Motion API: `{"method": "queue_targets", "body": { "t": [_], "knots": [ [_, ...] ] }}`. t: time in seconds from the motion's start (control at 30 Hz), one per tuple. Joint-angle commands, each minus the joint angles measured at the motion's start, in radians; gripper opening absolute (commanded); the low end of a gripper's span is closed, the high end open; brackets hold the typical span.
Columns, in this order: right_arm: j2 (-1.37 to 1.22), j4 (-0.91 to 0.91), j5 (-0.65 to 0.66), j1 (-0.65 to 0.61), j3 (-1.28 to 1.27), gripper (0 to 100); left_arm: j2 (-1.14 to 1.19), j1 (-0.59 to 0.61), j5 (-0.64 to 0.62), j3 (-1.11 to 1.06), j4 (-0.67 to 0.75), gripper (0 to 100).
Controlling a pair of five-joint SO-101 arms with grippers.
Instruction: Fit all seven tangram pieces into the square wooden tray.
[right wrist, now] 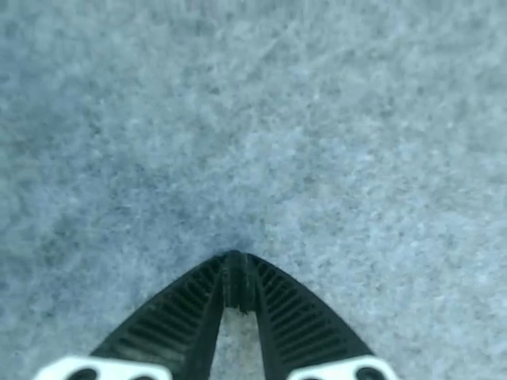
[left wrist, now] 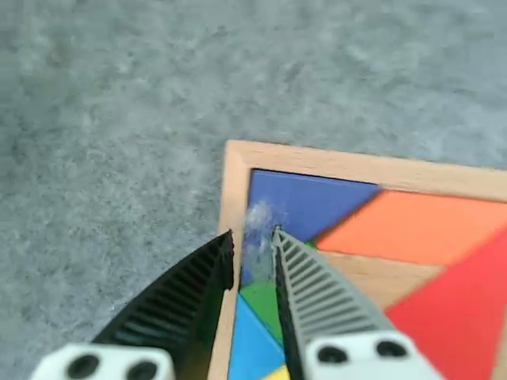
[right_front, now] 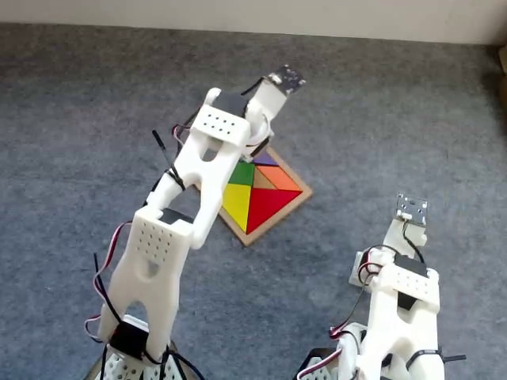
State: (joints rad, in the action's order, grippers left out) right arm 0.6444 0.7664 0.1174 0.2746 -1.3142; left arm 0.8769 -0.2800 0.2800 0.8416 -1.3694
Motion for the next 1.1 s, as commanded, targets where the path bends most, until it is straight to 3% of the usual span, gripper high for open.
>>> {"method": "queue_targets", "body": {
  "t": [0.0, 0.13, 0.33, 0.5, 0.63, 1.07],
  "knots": [
    [-0.001, -0.039, -0.008, -0.033, -0.001, 0.5, 0.016, 0.021, -0.031, 0.024, 0.052, 9],
    [-0.001, -0.039, -0.006, -0.033, -0.001, 0.5, 0.038, -0.002, -0.031, 0.018, 0.040, 9],
    [-0.001, -0.039, -0.005, -0.033, -0.001, 0.5, 0.025, -0.027, -0.037, 0.042, -0.117, 9],
    [-0.001, -0.039, -0.005, -0.033, -0.001, 0.5, -0.070, -0.028, -0.114, 0.114, -0.222, 1],
    [-0.001, -0.039, -0.005, -0.033, -0.001, 0.5, -0.177, -0.031, -0.124, 0.131, -0.310, 1],
    [-0.001, -0.039, -0.005, -0.033, -0.001, 0.5, -0.449, 0.002, -0.259, -0.088, -0.333, 1]
  ]
}}
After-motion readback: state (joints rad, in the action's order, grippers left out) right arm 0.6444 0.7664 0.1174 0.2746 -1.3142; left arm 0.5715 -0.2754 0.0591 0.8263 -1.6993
